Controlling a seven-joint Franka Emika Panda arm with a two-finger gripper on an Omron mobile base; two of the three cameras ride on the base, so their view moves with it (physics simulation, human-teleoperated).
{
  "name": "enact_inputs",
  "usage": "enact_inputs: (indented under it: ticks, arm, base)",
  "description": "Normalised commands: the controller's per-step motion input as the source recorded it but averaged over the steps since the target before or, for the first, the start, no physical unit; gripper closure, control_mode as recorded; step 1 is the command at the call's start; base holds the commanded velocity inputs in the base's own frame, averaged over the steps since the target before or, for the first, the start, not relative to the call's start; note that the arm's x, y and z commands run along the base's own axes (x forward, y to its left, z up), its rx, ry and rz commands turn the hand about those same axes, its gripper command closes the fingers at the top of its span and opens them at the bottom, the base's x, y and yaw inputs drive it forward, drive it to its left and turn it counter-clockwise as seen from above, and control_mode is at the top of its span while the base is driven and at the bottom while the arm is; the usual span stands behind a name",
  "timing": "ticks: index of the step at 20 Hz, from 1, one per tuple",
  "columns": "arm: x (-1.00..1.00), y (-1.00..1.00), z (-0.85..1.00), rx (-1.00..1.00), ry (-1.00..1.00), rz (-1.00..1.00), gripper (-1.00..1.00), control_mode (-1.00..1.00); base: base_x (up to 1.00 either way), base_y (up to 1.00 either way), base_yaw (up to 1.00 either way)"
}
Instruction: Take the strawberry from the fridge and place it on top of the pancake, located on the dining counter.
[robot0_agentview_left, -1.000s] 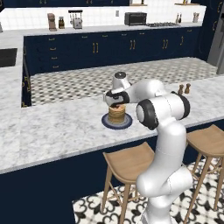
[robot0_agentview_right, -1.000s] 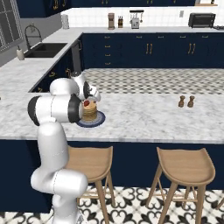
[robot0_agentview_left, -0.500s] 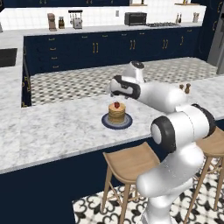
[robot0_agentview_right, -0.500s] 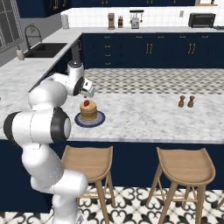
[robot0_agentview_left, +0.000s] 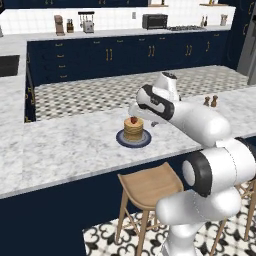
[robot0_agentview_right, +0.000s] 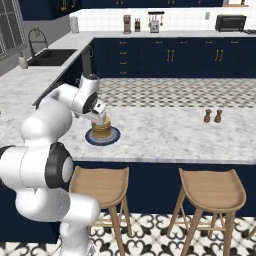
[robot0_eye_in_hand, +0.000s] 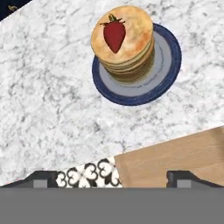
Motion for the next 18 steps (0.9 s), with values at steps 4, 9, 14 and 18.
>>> enact_inputs:
  ticks: [4,9,14,18]
  arm:
    - [-1.00,0.02,-0.32,-0.09,0.36,0.00,-1.00,-1.00]
    - [-1.00,0.13,-0.39,-0.16,0.03,-0.02,-1.00,-1.00]
    - [-1.00,0.17,-0.23,-0.17,-0.03,-0.01,-1.00,-1.00]
    - [-0.89,0.17,-0.34,-0.18,-0.13,0.00,-1.00,-1.00]
  base:
    - [0.00,0.00,0.00]
    - [0.00,0.00,0.00]
    - [0.00,0.00,0.00]
    - [0.00,0.00,0.00]
